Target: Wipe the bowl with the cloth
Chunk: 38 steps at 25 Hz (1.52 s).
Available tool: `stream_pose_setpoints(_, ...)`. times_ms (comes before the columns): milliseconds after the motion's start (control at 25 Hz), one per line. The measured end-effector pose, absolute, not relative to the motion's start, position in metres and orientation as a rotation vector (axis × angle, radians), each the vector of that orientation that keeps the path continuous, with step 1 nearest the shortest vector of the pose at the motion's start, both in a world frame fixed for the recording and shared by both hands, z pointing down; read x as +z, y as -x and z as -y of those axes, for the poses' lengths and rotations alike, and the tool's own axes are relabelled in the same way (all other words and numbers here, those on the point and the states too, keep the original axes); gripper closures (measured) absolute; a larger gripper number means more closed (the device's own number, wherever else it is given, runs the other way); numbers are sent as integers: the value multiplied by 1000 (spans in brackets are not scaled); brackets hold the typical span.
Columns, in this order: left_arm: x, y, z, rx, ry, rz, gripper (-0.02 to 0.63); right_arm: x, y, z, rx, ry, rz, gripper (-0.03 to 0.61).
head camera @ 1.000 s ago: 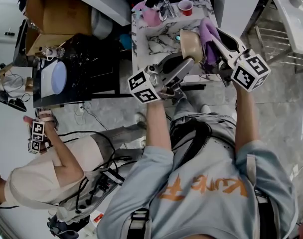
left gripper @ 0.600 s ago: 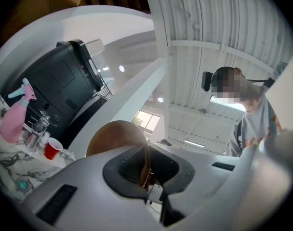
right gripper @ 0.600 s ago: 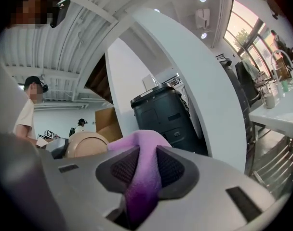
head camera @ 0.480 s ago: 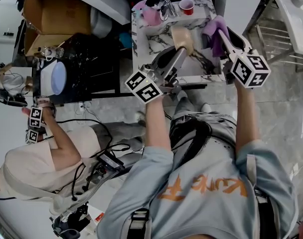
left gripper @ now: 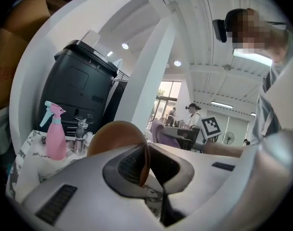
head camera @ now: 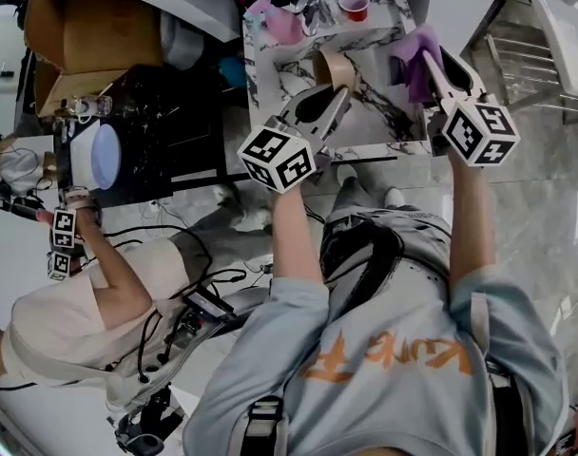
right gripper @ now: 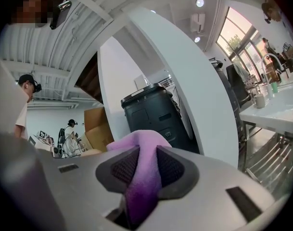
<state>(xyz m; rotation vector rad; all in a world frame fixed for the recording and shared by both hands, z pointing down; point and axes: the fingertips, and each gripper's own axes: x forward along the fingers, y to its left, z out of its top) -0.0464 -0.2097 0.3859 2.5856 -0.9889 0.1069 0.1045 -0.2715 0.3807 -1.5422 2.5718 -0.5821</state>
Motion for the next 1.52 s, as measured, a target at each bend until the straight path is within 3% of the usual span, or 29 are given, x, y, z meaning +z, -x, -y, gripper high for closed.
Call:
stream_pose_setpoints(320, 408, 47, 227, 292, -2591, 984, 580, 382, -105, 284, -559, 1597, -2525, 460)
stream_pose_setpoints(520, 418, 70, 251, 437, -2546, 1256, 580, 381, -101, 291, -501, 1646, -2536, 460)
stream_pose_setpoints(1000, 408, 132, 274, 293, -2257, 1754, 580, 376, -78, 300, -366, 1657, -2676, 460)
stream_pose_setpoints(1520, 407, 154, 265, 276, -2208, 1807, 580, 373, -56, 304, -321, 1613, -2733, 460)
